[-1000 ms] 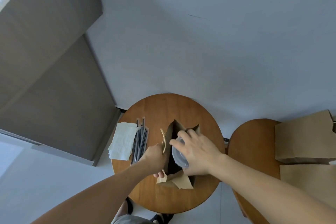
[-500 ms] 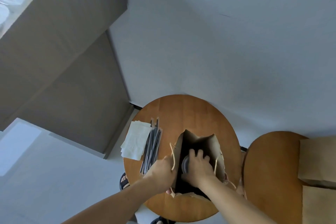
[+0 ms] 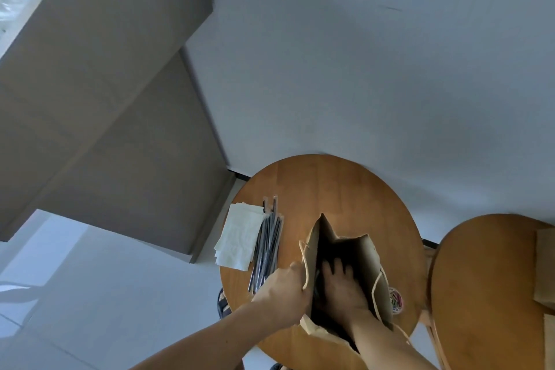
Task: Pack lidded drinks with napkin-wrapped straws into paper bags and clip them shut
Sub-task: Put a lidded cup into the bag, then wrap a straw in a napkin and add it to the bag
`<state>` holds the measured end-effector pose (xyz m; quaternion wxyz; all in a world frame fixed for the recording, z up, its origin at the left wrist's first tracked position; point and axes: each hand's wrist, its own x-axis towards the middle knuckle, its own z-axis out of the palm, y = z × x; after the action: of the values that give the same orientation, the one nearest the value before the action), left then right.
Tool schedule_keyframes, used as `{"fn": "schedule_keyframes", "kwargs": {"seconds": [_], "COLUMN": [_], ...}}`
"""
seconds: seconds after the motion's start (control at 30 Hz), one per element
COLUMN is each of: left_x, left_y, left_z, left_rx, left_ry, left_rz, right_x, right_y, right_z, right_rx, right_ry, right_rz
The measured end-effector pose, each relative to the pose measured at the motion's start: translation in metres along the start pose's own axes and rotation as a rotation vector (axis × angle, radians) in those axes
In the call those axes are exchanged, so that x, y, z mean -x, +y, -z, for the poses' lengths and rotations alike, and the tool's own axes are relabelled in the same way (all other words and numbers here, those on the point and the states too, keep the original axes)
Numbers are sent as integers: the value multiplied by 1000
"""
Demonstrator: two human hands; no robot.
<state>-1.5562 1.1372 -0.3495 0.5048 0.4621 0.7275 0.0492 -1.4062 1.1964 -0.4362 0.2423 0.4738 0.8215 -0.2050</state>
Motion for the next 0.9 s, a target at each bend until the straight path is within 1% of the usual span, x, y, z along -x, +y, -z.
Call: {"fn": "schedule_keyframes", "kwargs": {"seconds": [0.1,0.23,0.3,0.4,0.5,0.57,0.63,0.67,0.8,0.83,0.9], "left_x": [-2,-7,-9,-10,-10,-7,-4,-2,6,7,7], "left_y": [2,0,1,2,3,4,6,7,10,8,0], "left_z": [-2,-1,-1,-1,3,10,20,26,48,55,71], "left_rx": [-62,-106,-126,-130,-119,-70,-39,-53,-200,-239,-257], "left_ry": [9,64,92,134,98,32,-42,-72,-190,-186,-98], "left_rz": [-26,-35,-41,-52,-48,-49,-77,-92,-178,-202,-204], "right_x": [-1,-5,-5,2,13,27,46,56,86,87,83], "right_y": [2,3,2,-7,-14,-13,-8,-5,-4,-6,-15], "right_z": [-1,0,1,10,41,74,107,123,174,183,196], "right_rx": [-59,-136,-163,-262,-399,-461,-495,-504,-612,-655,-723], "right_ry": [16,49,30,-38,-32,-4,54,110,474,531,560], "right_rz": [6,-15,-39,-130,-192,-169,-121,-99,-16,2,30]}}
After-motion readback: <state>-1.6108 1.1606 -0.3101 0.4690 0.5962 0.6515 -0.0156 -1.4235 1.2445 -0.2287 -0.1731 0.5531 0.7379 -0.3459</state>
